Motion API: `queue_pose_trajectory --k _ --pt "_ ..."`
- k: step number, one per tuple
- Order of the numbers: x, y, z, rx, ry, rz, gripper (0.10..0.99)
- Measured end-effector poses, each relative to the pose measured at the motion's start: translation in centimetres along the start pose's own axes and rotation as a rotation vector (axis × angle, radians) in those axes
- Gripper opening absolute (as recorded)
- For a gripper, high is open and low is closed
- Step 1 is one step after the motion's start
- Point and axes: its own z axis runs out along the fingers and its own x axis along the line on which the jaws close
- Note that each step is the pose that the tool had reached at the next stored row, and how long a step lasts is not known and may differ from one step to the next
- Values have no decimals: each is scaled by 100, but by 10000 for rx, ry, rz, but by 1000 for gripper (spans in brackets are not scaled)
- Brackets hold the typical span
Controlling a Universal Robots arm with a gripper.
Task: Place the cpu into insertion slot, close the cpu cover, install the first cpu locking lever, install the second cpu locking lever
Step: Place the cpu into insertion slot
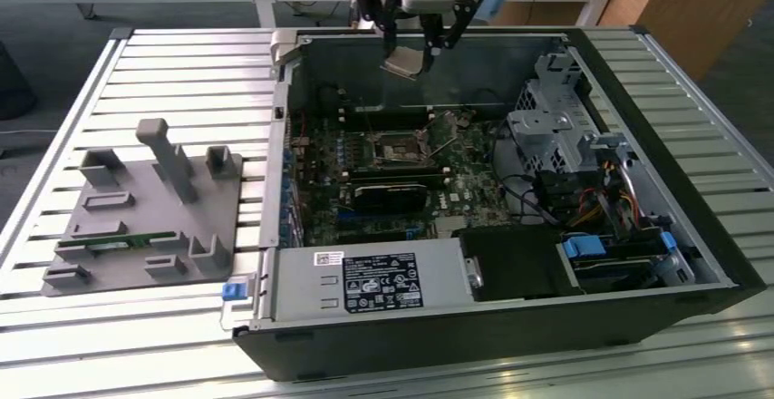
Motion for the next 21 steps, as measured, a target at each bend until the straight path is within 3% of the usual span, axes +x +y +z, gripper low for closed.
queue_pose_trajectory --k 21 --pt "0 0 1 -17 -79 885 533"
